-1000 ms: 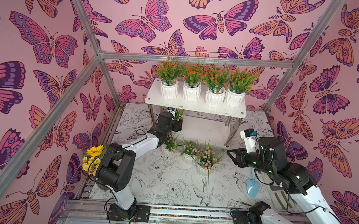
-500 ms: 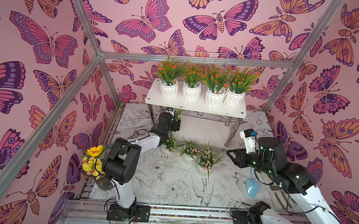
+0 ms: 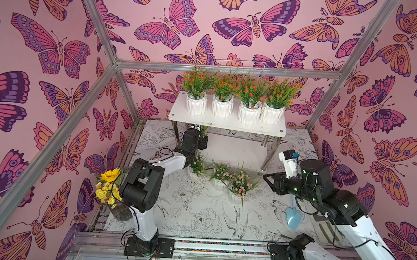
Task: Place the baby's breath potted plants on the rack by color
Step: Place the baby's breath potted plant on the rack.
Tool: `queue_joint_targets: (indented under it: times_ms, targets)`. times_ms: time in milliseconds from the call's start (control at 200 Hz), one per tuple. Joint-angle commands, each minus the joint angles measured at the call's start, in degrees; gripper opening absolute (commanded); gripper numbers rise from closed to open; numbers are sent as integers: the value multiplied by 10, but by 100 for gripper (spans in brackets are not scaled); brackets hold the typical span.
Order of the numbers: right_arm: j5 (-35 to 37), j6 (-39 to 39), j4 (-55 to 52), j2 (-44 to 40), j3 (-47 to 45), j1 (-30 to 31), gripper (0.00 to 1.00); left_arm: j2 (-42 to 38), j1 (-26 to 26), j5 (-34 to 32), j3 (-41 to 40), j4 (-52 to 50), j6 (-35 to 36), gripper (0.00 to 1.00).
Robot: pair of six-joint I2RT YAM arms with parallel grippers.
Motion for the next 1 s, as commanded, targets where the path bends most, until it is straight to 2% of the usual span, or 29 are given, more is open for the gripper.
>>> queue_joint_targets:
  times_ms: [0,210,285,471,741,996]
  targets:
    - [11,-9,-6,-7,-2,-3,46,2,6,-15,20,16,1,81]
    - [12,-9,-7,-11,-5,-3,46,7,8,-24,19,12,-7,92]
    - [12,-9,-8,-12,-6,-3,46,7,8,-31,21,7,-9,100]
    - [13,-9,-5,-12,-10,-3,47,-10,8,-27,17,-2,-11,100]
    - [20,-9,5,-11,-20,-3,47,-91,7,-6,-15,-33,-17,100]
    - [16,-7,19,-11,-33,-4,47,-150,2,24,-32,-104,-15,100]
